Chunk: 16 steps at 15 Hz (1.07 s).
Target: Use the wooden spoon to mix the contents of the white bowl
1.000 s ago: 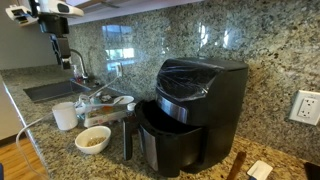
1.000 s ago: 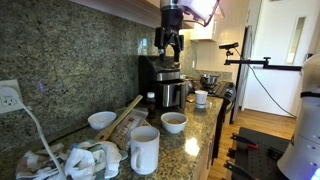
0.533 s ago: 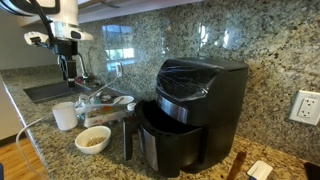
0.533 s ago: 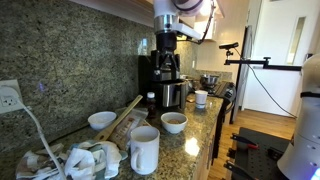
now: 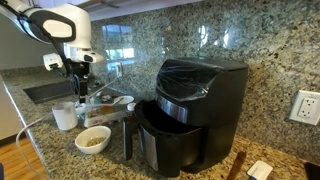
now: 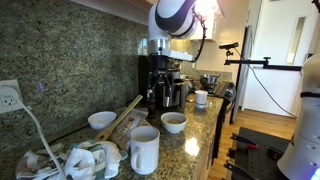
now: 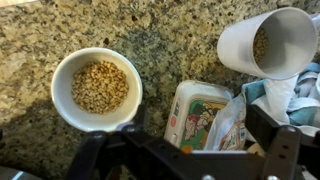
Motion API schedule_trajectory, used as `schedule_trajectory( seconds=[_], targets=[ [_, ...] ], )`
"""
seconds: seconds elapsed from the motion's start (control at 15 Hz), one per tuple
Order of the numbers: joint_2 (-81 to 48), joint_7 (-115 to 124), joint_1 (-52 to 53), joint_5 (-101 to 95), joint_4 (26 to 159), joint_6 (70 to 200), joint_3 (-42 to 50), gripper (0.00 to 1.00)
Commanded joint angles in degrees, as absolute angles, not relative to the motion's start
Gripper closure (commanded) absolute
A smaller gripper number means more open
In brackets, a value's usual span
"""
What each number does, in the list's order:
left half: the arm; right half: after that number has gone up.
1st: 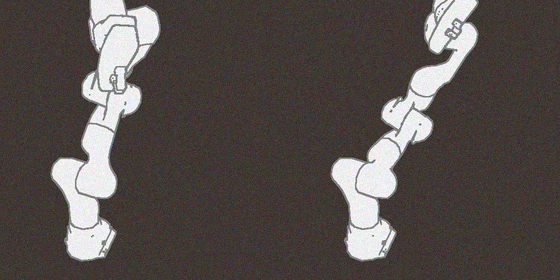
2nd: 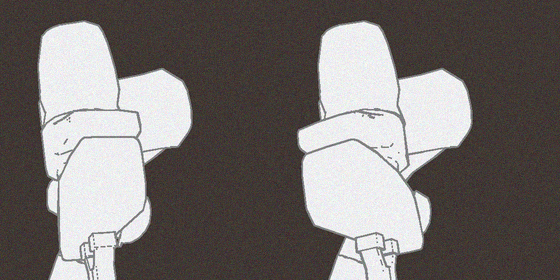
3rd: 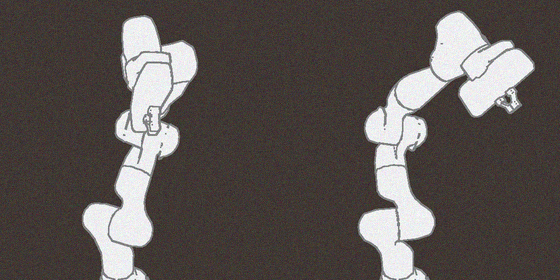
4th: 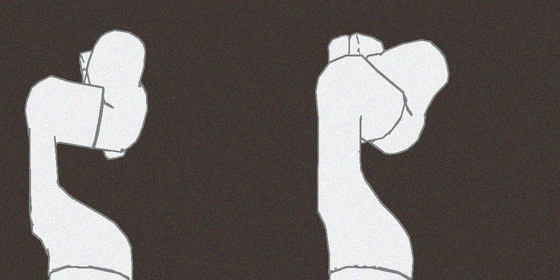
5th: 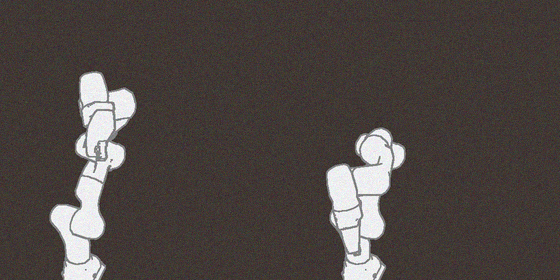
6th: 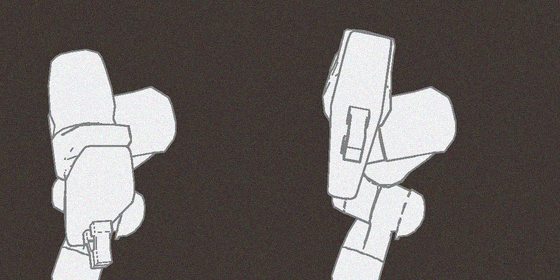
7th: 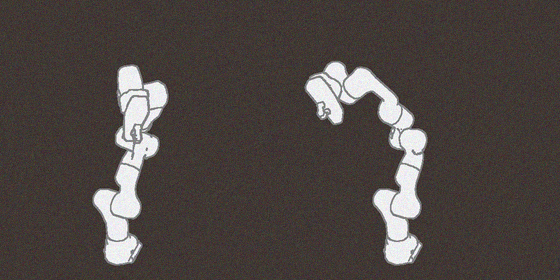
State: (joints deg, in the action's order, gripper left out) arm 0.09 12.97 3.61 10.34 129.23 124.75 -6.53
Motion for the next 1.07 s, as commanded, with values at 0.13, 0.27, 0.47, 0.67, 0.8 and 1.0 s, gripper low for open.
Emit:
schedule_trajectory(
  seconds=[0.13, 0.27, 0.47, 0.67, 0.8, 1.0],
  targets=[
    [-3.8, 16.1, 4.1, 10.5, 129.0, 131.5, -5.5, 0.00],
    [-5.2, 16.8, 4.1, 10.4, 128.4, 133.5, -5.2, 0.00],
    [-7.1, 17.0, 4.1, 9.8, 127.2, 136.7, -4.9, 0.00],
    [-8.6, 17.2, 4.1, 9.3, 125.6, 139.5, -4.4, 0.00],
    [-9.6, 17.4, 4.2, 8.8, 124.4, 140.7, -4.0, 0.00],
    [-10.7, 18.0, 4.3, 8.3, 123.2, 142.1, -3.6, 0.00]
  ],
)
